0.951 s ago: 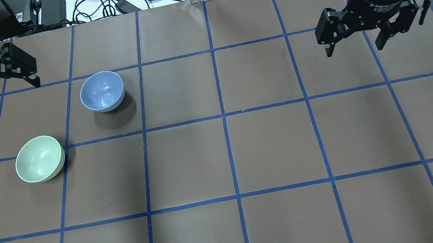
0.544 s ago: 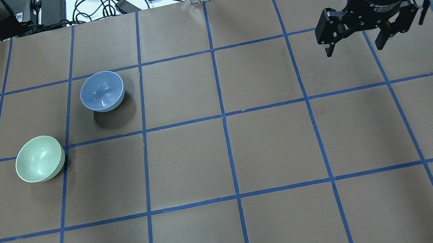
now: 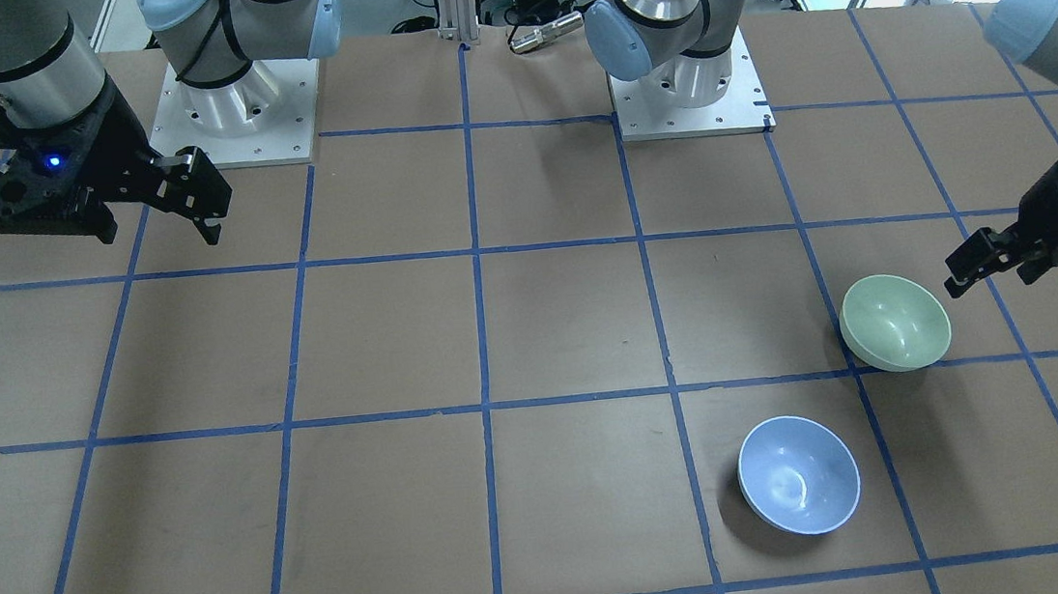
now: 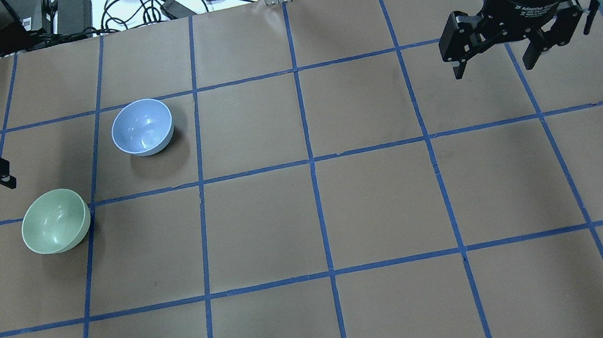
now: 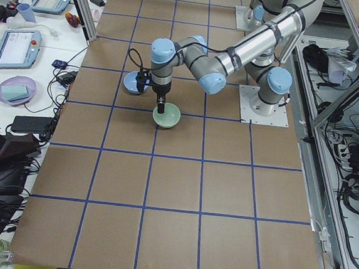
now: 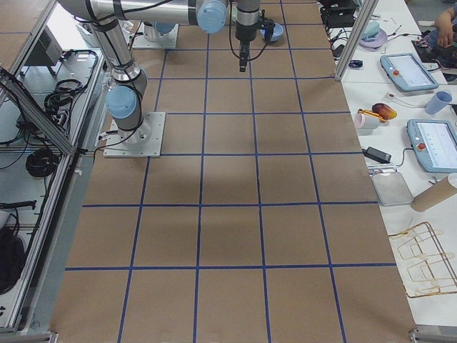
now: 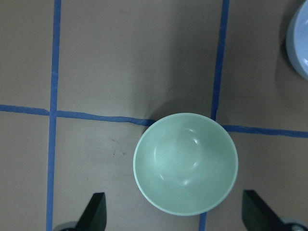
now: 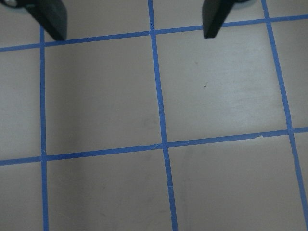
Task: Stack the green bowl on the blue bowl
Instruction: 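Move the left gripper away from the blue bowl toward the green bowl, then lower the left gripper onto the green bowl rim and grasp it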
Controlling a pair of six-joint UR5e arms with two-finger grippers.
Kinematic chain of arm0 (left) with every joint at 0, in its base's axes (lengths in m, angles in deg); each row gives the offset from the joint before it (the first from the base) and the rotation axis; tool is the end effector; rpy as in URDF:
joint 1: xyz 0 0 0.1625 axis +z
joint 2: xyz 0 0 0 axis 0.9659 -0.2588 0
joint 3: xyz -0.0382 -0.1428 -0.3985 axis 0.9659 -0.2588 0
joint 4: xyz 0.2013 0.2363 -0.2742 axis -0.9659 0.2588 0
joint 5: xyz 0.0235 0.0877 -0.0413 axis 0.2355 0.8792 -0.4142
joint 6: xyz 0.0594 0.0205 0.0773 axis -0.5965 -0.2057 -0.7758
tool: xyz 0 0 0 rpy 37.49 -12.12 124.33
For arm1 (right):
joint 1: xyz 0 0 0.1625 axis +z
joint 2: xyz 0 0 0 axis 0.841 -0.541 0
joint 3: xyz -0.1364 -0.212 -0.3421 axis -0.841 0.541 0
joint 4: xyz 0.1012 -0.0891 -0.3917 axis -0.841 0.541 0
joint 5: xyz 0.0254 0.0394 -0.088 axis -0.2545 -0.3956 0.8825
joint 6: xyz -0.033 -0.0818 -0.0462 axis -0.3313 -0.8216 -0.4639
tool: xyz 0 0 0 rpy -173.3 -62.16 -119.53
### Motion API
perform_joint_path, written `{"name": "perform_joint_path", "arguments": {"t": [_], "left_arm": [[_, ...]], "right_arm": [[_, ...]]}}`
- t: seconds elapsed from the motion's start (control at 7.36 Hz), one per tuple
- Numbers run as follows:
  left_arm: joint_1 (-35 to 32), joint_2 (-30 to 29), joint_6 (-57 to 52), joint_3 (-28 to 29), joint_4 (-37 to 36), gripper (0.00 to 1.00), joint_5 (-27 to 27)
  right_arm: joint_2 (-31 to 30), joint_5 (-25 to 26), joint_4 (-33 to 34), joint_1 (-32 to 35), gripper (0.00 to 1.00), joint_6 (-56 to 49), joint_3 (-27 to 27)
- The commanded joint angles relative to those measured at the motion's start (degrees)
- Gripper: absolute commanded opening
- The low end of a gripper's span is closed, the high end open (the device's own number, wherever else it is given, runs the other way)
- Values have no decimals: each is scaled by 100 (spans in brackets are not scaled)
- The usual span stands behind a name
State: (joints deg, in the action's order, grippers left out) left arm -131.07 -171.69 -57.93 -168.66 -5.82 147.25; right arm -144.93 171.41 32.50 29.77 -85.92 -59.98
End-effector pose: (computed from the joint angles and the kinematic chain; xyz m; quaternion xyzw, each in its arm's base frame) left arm 0.1926 -0.5290 0.3164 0.0483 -0.9987 0.0130 0.0046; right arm 0.1065 -0.4871 0.4724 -0.0482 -0.9988 -0.0053 0.0084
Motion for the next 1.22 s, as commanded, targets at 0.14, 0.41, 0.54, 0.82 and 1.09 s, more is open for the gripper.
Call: {"name": "perform_joint_path", "arguments": {"t": [0.14, 0.41, 0.54, 0.82, 1.09], "left_arm": [[315, -561, -420, -350, -688, 100, -210], [342, -842, -447, -368, -698, 100, -414], [342, -939, -465, -429, -698, 100, -423], [351, -949, -474, -640, -715, 94, -537], [369, -949, -780, -649, -680, 83, -537]], "right_arm": [[0, 0, 0, 0, 100, 0, 0], [0, 0, 0, 0, 100, 0, 0], [0, 0, 0, 0, 100, 0, 0], [0, -9, 0, 0, 100, 0, 0], [0, 0, 0, 0, 100, 0, 0]]}}
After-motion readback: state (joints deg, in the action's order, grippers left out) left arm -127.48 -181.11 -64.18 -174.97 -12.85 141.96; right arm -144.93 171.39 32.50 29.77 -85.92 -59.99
